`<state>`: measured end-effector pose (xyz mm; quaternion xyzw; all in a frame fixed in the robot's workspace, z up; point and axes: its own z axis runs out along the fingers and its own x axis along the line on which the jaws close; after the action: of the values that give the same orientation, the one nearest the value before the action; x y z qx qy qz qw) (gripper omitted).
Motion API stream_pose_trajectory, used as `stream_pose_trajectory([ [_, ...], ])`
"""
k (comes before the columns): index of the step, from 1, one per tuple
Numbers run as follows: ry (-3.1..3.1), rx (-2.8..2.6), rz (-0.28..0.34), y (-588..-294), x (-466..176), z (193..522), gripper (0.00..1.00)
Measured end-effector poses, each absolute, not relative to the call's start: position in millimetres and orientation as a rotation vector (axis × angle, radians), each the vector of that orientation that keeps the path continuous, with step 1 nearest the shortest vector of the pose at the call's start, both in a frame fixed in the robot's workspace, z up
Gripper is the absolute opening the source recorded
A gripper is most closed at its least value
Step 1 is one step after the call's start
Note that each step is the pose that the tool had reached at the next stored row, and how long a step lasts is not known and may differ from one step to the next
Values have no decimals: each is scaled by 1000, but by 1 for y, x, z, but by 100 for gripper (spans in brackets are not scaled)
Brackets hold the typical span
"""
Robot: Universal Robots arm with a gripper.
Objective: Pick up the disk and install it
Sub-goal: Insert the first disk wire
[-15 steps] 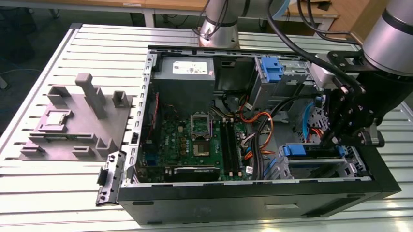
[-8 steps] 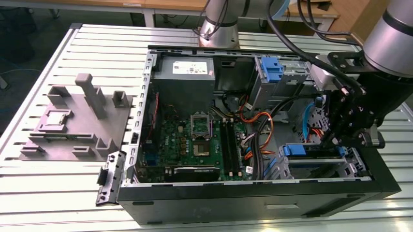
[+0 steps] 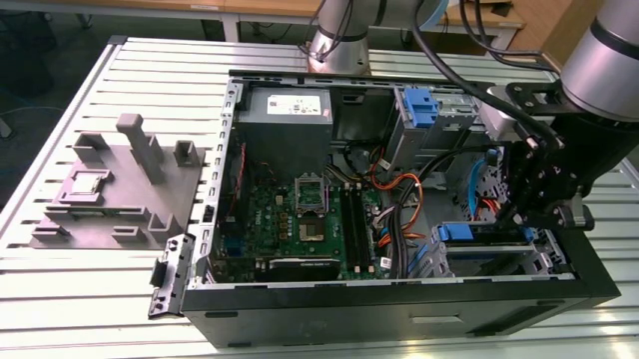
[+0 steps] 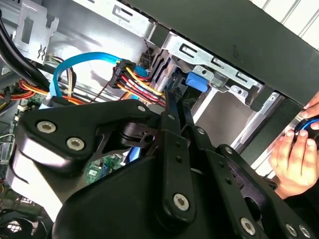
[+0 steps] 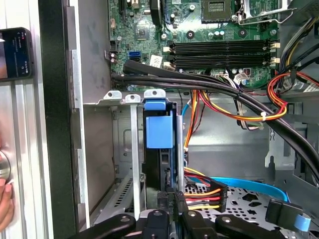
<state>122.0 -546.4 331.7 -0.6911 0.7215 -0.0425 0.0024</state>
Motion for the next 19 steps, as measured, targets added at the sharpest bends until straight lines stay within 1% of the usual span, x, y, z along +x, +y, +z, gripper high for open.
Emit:
stream_pose_trajectory([
  [19, 2263, -2167, -132, -547, 122, 326, 17],
])
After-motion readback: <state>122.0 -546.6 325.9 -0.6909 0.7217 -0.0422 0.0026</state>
